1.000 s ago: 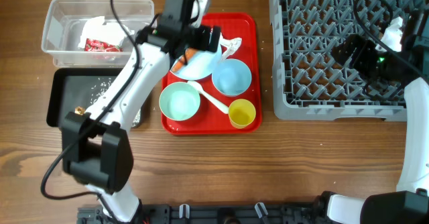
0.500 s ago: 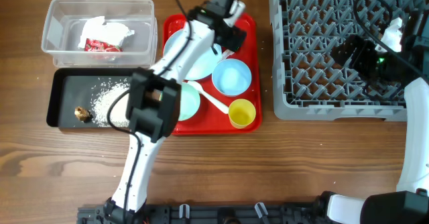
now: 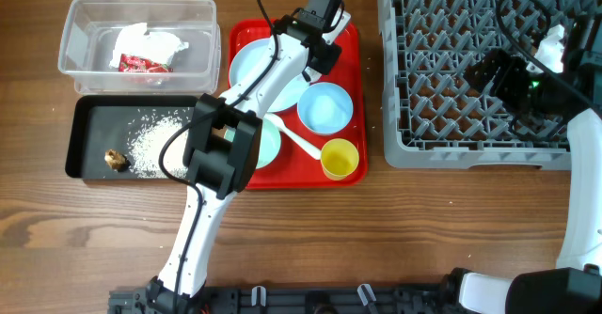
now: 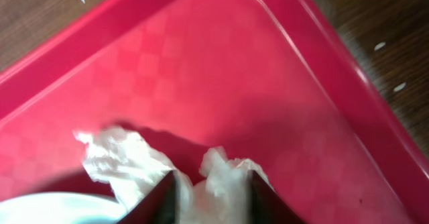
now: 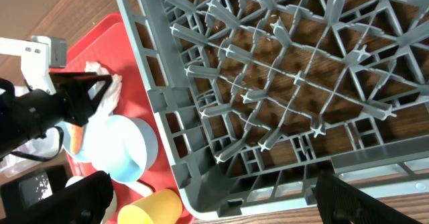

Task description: Sort waste into correct bins and load items into the dishwasher rack

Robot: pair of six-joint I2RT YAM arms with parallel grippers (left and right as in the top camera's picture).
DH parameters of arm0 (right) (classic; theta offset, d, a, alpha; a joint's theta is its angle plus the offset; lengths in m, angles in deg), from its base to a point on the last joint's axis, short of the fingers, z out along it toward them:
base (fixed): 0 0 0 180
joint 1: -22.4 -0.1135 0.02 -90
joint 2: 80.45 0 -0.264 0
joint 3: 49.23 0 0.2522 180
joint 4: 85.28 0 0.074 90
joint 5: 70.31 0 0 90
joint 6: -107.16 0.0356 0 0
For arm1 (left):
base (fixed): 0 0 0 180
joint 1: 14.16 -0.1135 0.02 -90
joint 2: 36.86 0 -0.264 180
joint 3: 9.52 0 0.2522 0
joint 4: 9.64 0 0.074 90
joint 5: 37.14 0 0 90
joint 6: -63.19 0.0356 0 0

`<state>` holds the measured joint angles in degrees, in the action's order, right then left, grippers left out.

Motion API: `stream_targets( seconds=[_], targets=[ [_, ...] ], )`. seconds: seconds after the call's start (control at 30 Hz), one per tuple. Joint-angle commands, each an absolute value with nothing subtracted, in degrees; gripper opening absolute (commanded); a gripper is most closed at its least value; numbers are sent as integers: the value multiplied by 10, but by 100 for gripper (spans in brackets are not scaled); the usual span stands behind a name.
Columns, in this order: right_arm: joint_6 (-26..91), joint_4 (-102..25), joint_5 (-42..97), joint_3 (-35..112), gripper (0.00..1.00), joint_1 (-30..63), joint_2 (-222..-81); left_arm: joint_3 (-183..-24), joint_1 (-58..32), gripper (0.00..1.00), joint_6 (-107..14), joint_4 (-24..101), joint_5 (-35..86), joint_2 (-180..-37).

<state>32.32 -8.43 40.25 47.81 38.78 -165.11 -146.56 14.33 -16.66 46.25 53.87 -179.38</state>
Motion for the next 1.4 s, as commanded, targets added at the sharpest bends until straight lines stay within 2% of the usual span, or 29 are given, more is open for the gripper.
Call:
stream_targets(
  seconds=[0.0,0.03,0.07,0.2,0.47,0.63,0.8,0.93,0.97,1.03,1.07,1.1,1.33,1.37],
  targets=[
    [321,-82,410,484,100,384,-1657,-1473,143,13,-165,455,542,-1801],
    [321,-82,408,484,100,384,-1657,-1473,143,5,-165,455,542,-1801],
    [321,-82,407,484,100,384,-1657,-1475,143,4,-166,455,542,-1800],
    [319,-83,402,484,100,384,-1657,-1478,143,4,-206,460,570,-1751],
    [317,-85,402,484,100,384,-1657,-1478,106,4,-243,478,609,-1556],
    [318,-89,403,484,100,384,-1657,-1478,31,4,-260,519,740,-1535],
    [318,-87,403,484,100,384,-1657,-1478,-79,4,-278,568,737,-1566],
    [322,-87,403,484,100,384,-1657,-1478,-135,5,-280,585,651,-1612],
    [322,-87,403,484,100,384,-1657,-1478,-145,11,-280,589,634,-1625],
    [322,-85,403,484,100,384,-1657,-1478,-154,48,-283,598,621,-1636],
    [321,-84,403,484,100,384,-1657,-1478,-156,83,-292,599,620,-1638],
    [322,-84,403,484,100,384,-1657,-1478,-157,100,-292,600,620,-1638],
    [321,-85,403,484,100,384,-1657,-1478,-116,100,-292,636,588,-1587],
    [321,-85,403,484,100,384,-1657,-1478,-101,97,-287,651,576,-1579]
  ],
)
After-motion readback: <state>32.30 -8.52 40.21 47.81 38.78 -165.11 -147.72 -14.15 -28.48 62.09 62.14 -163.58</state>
